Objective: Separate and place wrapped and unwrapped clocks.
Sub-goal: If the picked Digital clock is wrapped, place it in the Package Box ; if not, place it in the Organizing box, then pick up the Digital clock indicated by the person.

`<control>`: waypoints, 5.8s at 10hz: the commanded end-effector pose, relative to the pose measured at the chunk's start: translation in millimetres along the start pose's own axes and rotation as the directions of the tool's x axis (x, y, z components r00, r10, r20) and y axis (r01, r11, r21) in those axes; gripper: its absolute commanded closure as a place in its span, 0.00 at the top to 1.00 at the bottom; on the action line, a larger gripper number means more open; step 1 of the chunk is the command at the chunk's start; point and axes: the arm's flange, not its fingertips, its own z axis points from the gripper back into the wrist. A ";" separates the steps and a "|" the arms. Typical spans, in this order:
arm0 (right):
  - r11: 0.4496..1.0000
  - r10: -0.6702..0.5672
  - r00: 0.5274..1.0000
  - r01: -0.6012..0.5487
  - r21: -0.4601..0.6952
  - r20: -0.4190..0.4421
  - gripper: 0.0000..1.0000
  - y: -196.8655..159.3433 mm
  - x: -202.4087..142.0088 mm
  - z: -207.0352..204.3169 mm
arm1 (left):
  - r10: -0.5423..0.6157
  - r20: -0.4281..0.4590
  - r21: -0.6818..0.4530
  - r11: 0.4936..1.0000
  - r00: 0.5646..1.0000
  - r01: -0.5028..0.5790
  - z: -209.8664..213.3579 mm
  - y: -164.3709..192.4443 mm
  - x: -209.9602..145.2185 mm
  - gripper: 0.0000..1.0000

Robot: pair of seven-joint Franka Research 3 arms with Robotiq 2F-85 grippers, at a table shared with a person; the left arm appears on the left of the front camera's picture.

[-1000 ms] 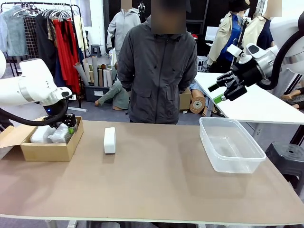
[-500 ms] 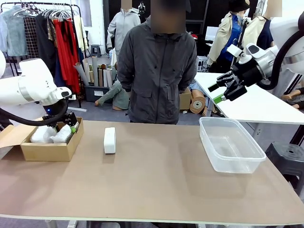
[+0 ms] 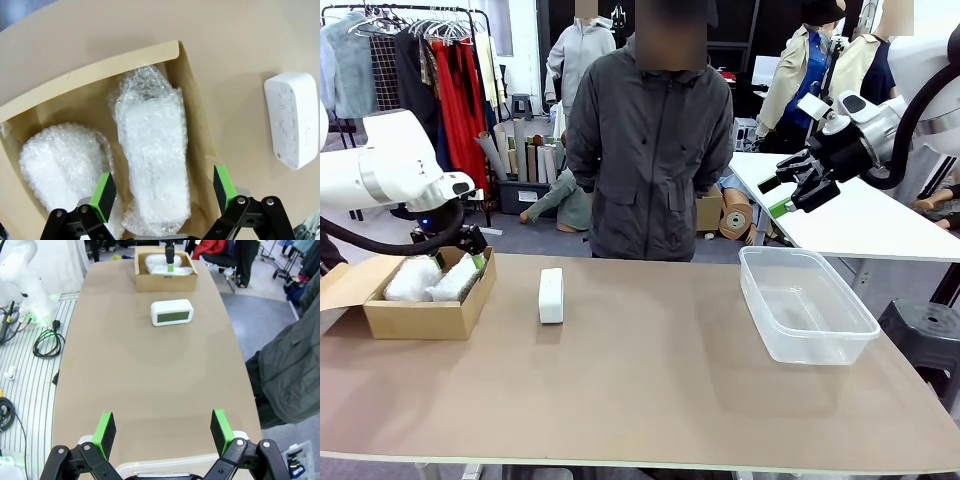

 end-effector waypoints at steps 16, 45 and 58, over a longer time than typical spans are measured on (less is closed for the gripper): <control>1.000 0.004 1.000 -0.004 0.002 0.000 1.00 0.3 2.3 1.0 | -0.267 -0.099 -0.216 0.946 0.959 0.241 32.3 -9.0 6.7 1.00; 1.000 0.004 1.000 -0.004 0.002 0.000 1.00 0.3 2.3 1.0 | -0.733 0.659 -0.082 0.150 0.166 0.985 175.5 5.9 2.7 1.00; 1.000 0.004 1.000 -0.004 0.002 0.000 1.00 0.3 2.3 1.0 | -0.733 0.659 -0.082 0.150 0.166 0.985 175.5 5.9 2.7 1.00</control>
